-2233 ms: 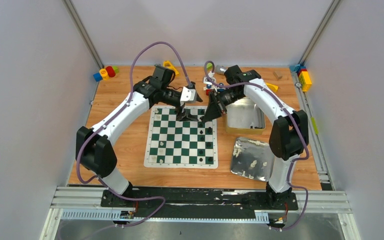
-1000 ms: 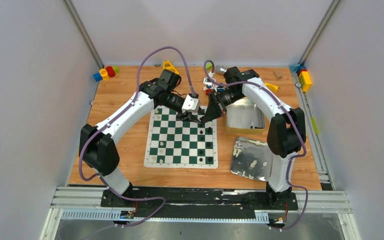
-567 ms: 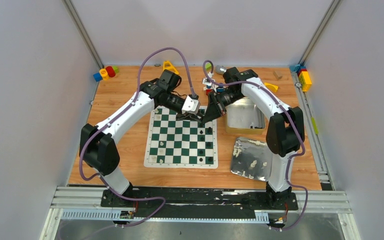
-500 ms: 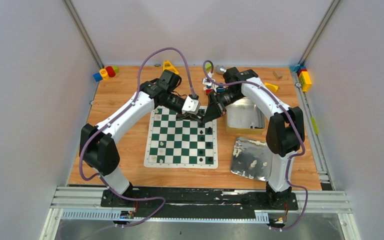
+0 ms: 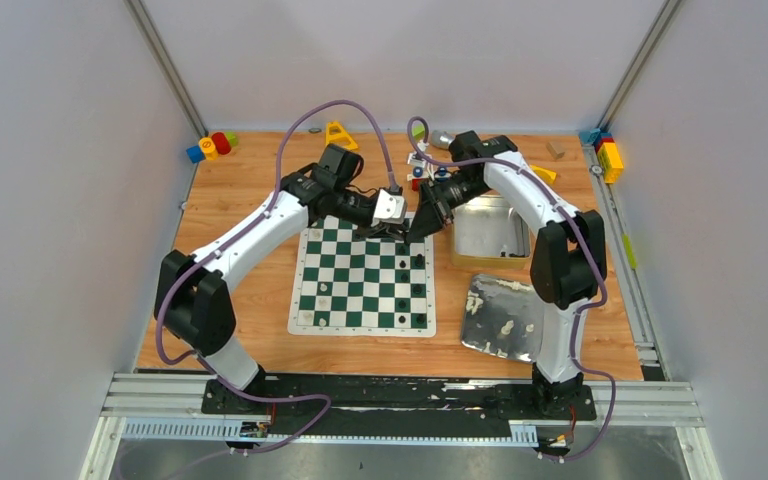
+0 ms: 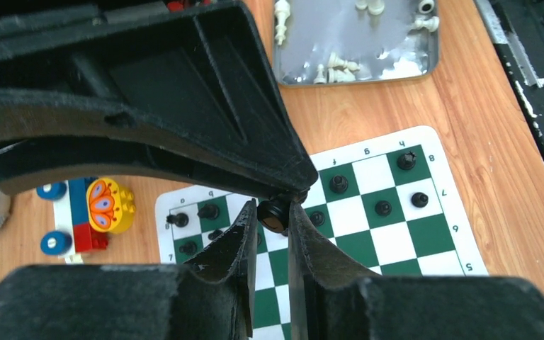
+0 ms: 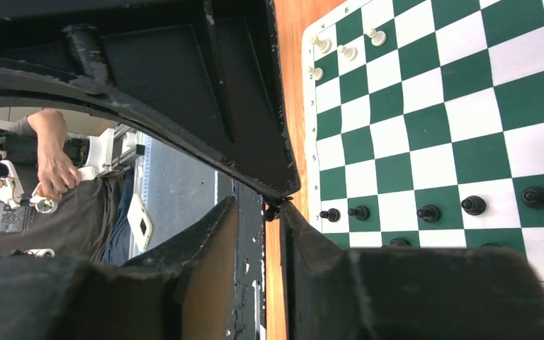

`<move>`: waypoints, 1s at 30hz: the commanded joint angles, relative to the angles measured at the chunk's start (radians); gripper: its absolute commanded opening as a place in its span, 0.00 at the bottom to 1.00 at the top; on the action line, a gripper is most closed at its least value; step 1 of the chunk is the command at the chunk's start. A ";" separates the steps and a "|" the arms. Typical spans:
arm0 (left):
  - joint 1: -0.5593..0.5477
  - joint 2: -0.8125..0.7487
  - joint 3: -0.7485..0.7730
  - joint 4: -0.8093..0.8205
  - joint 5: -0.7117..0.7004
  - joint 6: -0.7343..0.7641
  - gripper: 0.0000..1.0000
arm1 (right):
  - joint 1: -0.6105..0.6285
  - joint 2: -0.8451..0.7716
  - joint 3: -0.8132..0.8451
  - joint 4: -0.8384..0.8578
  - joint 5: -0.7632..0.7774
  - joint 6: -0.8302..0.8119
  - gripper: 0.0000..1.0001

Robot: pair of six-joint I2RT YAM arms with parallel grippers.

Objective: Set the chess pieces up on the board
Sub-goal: Place the chess piece on the chessboard.

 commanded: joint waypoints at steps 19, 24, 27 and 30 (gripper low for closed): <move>0.135 -0.141 -0.195 0.514 -0.232 -0.902 0.00 | -0.045 -0.199 -0.215 0.647 0.163 0.438 0.44; 0.143 -0.152 -0.236 0.584 -0.222 -1.086 0.00 | -0.034 -0.259 -0.319 0.872 0.208 0.582 0.44; 0.143 -0.151 -0.268 0.639 -0.215 -1.218 0.00 | -0.024 -0.268 -0.339 0.952 0.232 0.668 0.47; 0.143 -0.146 -0.293 0.716 -0.211 -1.314 0.00 | -0.020 -0.259 -0.339 1.015 0.241 0.735 0.48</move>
